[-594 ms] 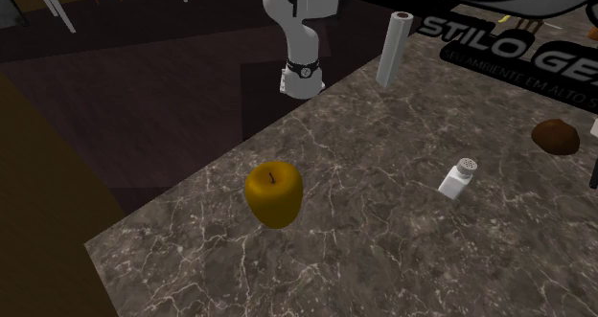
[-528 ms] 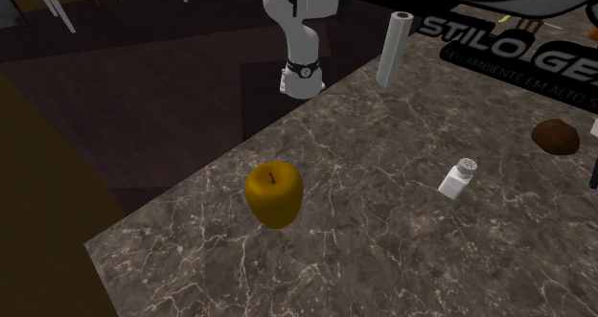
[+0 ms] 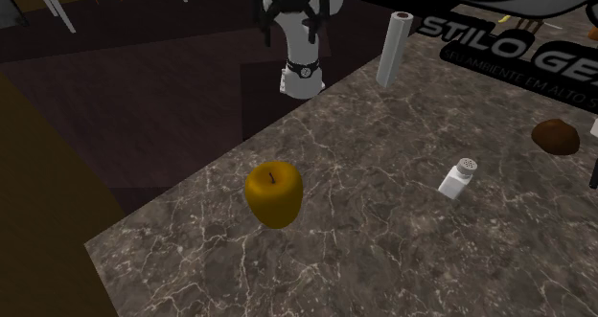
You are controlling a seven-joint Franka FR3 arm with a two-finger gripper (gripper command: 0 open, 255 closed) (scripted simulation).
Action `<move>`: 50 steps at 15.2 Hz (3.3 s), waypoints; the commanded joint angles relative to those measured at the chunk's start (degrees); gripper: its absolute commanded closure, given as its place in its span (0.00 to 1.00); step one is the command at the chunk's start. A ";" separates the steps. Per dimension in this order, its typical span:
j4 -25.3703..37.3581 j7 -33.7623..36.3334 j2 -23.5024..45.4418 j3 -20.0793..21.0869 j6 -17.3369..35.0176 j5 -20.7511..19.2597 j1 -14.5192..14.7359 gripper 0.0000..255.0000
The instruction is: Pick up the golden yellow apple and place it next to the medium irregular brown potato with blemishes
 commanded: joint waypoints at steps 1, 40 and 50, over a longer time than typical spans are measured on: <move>0.80 -7.03 3.15 -3.38 3.66 -0.98 1.13 0.00; 25.98 -72.23 46.46 -20.75 22.57 25.97 12.05 1.00; 28.51 -70.48 44.47 -21.18 18.58 23.83 12.42 1.00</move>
